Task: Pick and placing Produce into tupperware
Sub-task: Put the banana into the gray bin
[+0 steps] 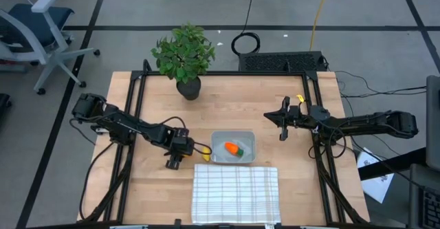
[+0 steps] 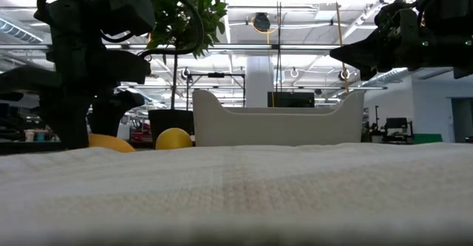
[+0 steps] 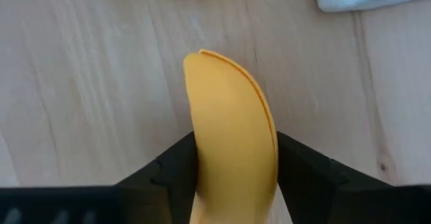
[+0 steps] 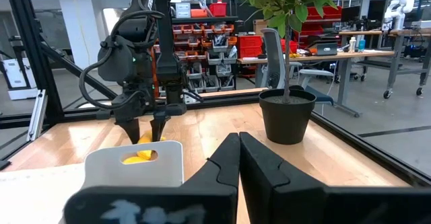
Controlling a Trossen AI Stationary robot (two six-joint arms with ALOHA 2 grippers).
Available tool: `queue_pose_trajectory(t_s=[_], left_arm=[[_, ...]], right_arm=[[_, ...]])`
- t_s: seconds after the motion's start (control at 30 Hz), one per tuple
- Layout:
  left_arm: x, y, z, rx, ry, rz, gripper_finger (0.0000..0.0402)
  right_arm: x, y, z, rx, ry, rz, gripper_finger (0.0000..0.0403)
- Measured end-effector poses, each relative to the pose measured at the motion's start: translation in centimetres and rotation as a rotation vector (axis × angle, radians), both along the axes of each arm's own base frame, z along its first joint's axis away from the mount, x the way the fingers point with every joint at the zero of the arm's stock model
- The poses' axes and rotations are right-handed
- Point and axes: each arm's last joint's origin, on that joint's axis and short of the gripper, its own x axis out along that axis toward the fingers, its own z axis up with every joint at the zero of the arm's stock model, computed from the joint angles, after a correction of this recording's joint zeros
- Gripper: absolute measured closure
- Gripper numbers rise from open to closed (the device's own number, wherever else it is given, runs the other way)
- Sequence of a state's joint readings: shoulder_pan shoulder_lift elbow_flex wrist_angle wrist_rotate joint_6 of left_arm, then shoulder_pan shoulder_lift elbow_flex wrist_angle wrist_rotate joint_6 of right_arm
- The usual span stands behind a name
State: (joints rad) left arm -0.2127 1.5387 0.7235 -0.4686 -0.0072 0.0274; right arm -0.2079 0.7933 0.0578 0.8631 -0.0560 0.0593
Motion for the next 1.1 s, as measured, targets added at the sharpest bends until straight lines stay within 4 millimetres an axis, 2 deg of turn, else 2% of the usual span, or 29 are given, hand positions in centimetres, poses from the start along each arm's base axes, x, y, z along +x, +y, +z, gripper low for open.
queue_pose_trajectory(t_s=[0.4,0.73,1.1], left_arm=[[-0.2,0.1,0.6,0.047,0.017,-0.032,0.024],[1.0,0.8,5.0,0.194,0.008,0.012,0.024],[2.6,1.9,8.1,0.274,-0.038,-0.05,0.024]], right_arm=[[0.0,0.0,0.0,0.0,0.0,0.0,0.0403],[0.0,0.0,0.0,0.0,0.0,0.0,0.0403],[0.0,0.0,0.0,-0.004,0.001,-0.001,0.0403]])
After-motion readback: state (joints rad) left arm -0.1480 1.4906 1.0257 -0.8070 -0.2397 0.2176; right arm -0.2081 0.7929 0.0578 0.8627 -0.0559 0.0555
